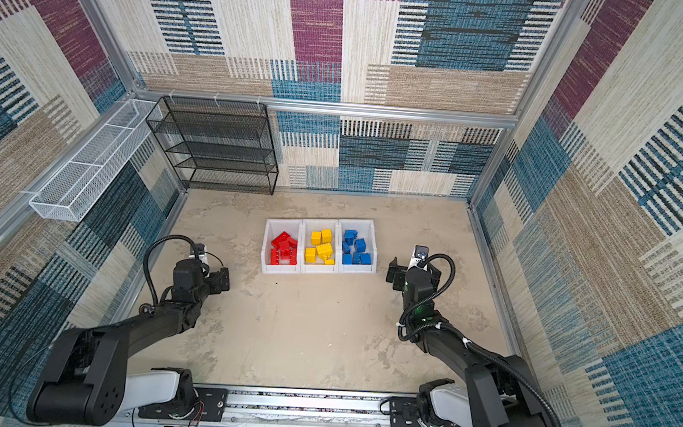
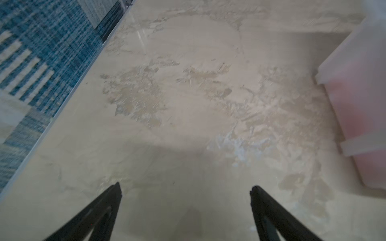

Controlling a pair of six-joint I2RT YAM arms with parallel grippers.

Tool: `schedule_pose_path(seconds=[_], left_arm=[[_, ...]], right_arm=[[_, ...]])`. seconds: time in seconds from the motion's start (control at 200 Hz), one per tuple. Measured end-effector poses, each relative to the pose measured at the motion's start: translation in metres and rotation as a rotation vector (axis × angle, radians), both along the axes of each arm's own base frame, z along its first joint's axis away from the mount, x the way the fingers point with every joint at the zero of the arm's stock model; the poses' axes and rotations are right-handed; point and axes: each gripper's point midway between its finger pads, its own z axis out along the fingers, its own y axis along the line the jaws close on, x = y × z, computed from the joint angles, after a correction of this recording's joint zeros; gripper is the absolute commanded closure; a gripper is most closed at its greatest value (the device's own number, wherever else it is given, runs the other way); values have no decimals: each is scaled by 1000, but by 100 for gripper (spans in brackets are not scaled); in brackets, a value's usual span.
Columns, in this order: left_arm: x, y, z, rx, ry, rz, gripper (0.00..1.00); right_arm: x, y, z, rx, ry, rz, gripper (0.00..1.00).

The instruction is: Sort the legos into containers by color

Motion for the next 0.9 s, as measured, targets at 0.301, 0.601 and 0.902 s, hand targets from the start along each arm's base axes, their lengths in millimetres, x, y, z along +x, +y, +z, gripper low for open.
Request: schedule_pose_path(seconds=[0.301, 0.601, 0.902], left_arm=[[41, -15, 3, -55, -94, -129, 1], [43, -19, 4, -66, -98, -157, 1], [44, -21, 4, -69, -99, -165, 1]], right_arm=[[16, -33, 29, -37, -151, -40, 0], [-5, -44, -25, -41, -101, -26, 0], [7, -48, -15, -7, -157, 1, 0]])
